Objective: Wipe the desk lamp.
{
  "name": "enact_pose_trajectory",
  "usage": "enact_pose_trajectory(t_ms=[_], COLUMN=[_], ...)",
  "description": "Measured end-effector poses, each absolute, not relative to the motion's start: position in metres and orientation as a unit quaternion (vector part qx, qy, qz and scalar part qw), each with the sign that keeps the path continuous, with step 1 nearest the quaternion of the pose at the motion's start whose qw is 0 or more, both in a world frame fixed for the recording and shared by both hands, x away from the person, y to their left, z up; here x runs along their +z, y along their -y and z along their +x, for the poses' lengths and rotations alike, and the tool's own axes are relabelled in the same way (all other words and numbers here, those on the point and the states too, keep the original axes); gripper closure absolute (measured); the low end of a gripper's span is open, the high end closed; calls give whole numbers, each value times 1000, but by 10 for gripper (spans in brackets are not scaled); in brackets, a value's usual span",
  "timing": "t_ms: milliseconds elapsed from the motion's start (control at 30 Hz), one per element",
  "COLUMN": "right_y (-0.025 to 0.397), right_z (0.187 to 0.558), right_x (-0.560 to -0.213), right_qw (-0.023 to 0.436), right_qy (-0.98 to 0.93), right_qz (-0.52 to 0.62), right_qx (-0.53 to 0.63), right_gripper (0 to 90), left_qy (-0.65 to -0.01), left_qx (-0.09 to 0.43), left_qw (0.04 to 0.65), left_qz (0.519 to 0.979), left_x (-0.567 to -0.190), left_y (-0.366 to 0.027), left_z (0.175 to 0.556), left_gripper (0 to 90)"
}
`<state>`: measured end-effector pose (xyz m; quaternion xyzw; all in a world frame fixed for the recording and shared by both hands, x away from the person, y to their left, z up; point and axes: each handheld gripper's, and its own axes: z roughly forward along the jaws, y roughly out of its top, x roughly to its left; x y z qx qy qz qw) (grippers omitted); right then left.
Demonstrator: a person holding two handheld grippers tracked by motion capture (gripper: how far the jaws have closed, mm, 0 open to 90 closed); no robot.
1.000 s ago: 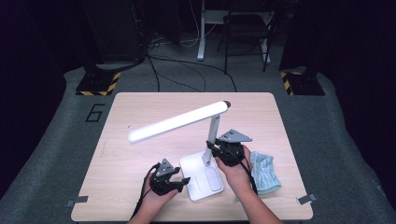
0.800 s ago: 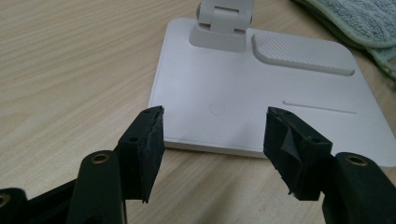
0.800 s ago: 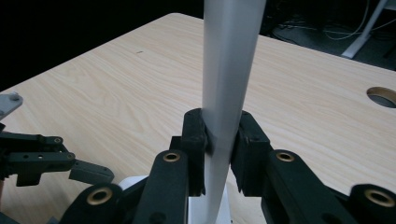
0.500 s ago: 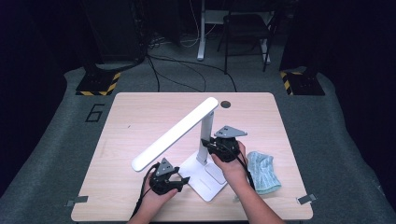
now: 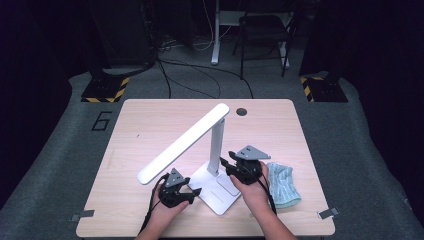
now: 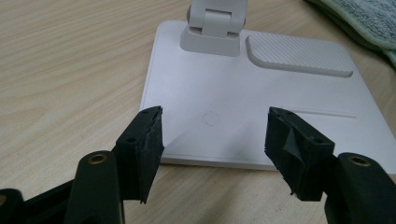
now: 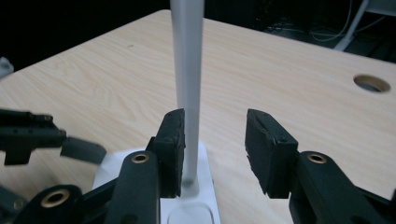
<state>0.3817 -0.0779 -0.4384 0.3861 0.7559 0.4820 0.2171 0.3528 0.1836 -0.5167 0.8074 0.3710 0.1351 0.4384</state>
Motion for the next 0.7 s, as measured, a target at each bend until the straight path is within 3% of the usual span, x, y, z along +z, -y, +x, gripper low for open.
enact_pose_trajectory(t_ms=[700], right_y=[104], right_z=[332], right_x=[-499], right_qw=[211], right_qy=[-764], right_qz=[418], right_qx=[444], right_gripper=[588], left_qy=[-376], left_qx=[136], left_qw=[437], left_qz=[806], left_x=[-519], left_y=[-183], left_z=[353], left_gripper=[370])
